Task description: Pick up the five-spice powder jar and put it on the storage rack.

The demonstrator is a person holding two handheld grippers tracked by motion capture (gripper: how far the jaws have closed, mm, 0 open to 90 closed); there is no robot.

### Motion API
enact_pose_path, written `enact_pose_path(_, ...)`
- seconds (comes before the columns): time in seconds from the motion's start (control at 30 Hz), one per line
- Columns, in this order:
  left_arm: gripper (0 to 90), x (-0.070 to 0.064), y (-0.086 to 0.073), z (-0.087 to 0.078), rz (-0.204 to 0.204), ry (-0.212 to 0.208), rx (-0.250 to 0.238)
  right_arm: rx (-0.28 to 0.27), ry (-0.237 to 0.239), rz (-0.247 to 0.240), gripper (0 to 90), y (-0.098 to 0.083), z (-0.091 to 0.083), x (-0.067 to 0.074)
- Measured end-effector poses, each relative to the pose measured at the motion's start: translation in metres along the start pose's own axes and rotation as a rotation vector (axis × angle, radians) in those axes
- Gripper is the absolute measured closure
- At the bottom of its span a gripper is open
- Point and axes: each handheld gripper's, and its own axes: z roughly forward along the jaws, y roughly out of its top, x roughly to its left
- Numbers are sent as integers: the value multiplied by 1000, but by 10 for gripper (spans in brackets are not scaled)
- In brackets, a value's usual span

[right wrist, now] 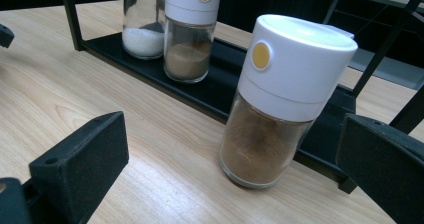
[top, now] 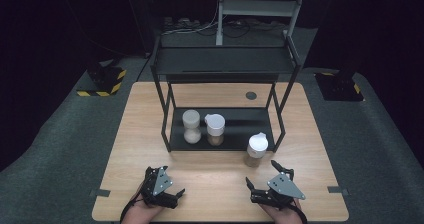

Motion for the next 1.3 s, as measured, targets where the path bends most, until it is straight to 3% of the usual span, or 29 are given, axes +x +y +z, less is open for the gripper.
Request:
enact_pose_path(0.63, 13, -1, 0, 1, 2, 3, 2, -6, -20, 73, 0, 4, 11, -13)
enact_pose_path(1.3, 13, -2, 0, 1, 12, 11, 5, -22, -23, 110, 0, 6, 33, -24)
